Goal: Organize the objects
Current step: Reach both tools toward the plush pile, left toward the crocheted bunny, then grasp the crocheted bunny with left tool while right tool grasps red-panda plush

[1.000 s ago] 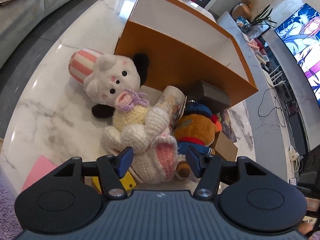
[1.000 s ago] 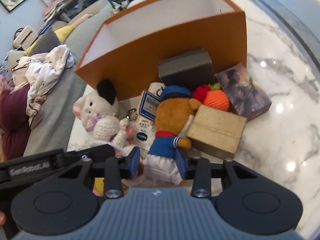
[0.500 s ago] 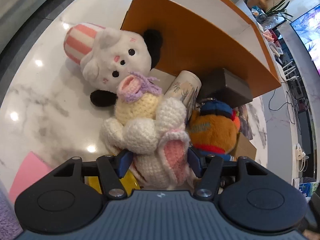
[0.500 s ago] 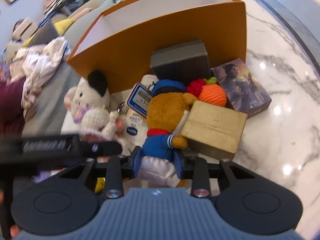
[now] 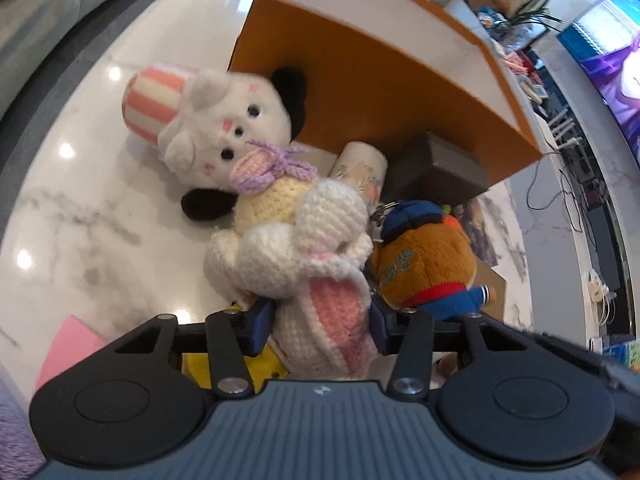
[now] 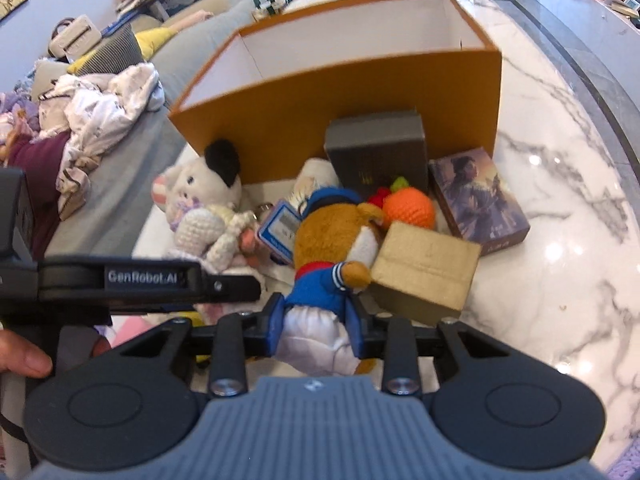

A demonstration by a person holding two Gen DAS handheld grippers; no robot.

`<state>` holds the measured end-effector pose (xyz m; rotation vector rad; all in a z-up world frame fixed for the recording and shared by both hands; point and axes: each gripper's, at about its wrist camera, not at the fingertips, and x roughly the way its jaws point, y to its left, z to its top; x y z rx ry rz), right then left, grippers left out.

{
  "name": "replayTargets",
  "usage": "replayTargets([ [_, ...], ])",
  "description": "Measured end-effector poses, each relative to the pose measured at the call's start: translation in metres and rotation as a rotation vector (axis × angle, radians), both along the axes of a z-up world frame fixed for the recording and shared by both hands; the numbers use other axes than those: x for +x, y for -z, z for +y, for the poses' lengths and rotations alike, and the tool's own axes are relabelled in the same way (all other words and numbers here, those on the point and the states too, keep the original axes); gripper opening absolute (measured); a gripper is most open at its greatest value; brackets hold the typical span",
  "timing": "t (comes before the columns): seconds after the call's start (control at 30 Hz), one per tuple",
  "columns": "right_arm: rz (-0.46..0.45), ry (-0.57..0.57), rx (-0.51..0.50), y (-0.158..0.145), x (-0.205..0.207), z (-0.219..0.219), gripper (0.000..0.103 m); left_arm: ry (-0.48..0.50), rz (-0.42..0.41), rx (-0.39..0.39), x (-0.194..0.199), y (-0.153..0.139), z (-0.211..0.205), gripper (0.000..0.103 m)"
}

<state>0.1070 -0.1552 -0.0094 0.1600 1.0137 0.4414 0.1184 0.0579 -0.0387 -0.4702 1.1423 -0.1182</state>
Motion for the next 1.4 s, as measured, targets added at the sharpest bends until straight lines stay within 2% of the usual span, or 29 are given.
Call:
replayTargets([
  [0.23,-0.088,0.017,0.034,-0.034,-0.005,-0.006,0.030,0.055,-0.105,-0.017,-0.009,-0.044,0.005,0.050],
  [0.37,-0.146,0.016,0.059,-0.057,-0.007,-0.010,0.018,0.082,-0.175,-0.026,-0.008,-0.072,0.006,0.050],
  [0.4,-0.160,0.016,0.068,-0.063,-0.007,-0.011,0.002,0.089,-0.189,-0.033,-0.007,-0.079,0.006,0.050],
  [0.53,-0.205,0.006,0.073,-0.082,-0.005,-0.012,0.000,0.105,-0.226,-0.036,-0.001,-0.099,0.006,0.050],
  [0.6,-0.198,-0.005,0.071,-0.084,-0.004,-0.010,0.000,0.121,-0.234,-0.027,0.000,-0.104,0.003,0.050],
  [0.73,-0.077,-0.011,0.017,-0.066,-0.003,-0.005,0.013,0.151,-0.204,-0.002,-0.008,-0.096,-0.003,0.050],
  [0.8,0.013,-0.012,0.025,-0.050,-0.005,-0.003,0.051,0.159,-0.179,0.000,-0.014,-0.086,-0.003,0.050],
  [0.83,0.054,-0.016,0.041,-0.041,-0.007,-0.002,0.053,0.159,-0.165,0.000,-0.016,-0.081,-0.002,0.050],
  [0.93,0.145,-0.042,0.048,-0.018,-0.010,0.007,0.053,0.146,-0.131,0.012,-0.022,-0.068,0.001,0.050],
  [1.1,0.247,-0.050,-0.007,0.019,-0.012,0.027,0.058,0.129,-0.118,0.025,-0.028,-0.060,0.008,0.050],
  [1.27,0.284,-0.021,0.014,0.039,-0.008,0.032,0.058,0.130,-0.124,0.025,-0.029,-0.060,0.011,0.050],
  [1.37,0.263,-0.014,0.037,0.039,-0.009,0.031,0.049,0.140,-0.131,0.020,-0.027,-0.062,0.009,0.050],
  [1.4,0.256,-0.009,0.050,0.038,-0.010,0.029,0.040,0.141,-0.133,0.020,-0.027,-0.062,0.009,0.050],
])
